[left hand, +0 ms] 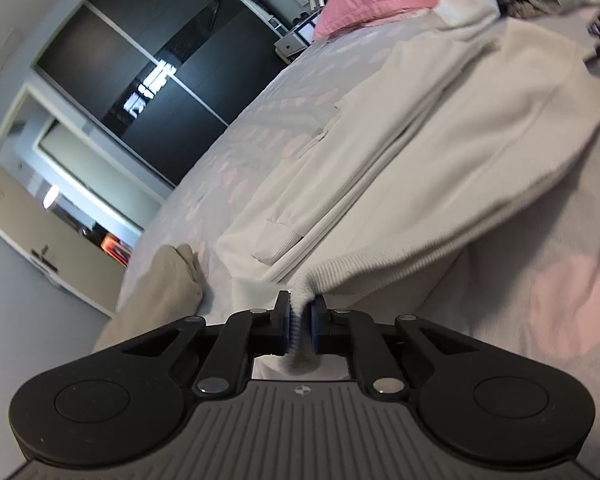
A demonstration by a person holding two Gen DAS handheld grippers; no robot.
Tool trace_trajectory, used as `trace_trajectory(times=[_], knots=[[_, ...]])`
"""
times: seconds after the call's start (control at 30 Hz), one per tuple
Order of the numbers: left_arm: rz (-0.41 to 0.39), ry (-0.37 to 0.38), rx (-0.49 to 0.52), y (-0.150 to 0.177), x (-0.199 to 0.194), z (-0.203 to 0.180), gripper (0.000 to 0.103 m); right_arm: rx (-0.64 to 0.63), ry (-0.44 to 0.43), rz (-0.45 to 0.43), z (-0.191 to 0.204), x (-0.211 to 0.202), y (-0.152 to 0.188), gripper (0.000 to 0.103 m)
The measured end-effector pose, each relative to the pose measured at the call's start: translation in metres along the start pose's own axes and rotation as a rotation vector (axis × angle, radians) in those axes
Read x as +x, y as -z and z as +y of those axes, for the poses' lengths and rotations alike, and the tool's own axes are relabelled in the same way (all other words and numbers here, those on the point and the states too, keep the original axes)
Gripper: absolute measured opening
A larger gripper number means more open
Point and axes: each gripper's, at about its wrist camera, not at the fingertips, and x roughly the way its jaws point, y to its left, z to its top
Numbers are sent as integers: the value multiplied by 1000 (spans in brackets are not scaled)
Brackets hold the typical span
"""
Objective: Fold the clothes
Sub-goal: 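Grasp the hem with both grippers and fold it up toward the collar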
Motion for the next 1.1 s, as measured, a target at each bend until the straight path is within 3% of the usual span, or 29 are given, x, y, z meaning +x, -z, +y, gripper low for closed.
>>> trace_trajectory(times=[0.43,0.67,0.73,0.83,1.1], knots=[[25,47,-59,-13,11,30,7,0,10,-3,-3,1,1,41],[34,60,-74,-18,15,36,7,-104,46,-28,10,-1,-2,41],[34,61,-79,-19,15,36,7,-88,31,-17,9,1,-3,32],[37,60,-86,-17,14,36,7,-52,26,-11,1,3,-1,8],[21,50,-169,-14,-2,51,7,174,120,-54,-50,-12,-4,5]])
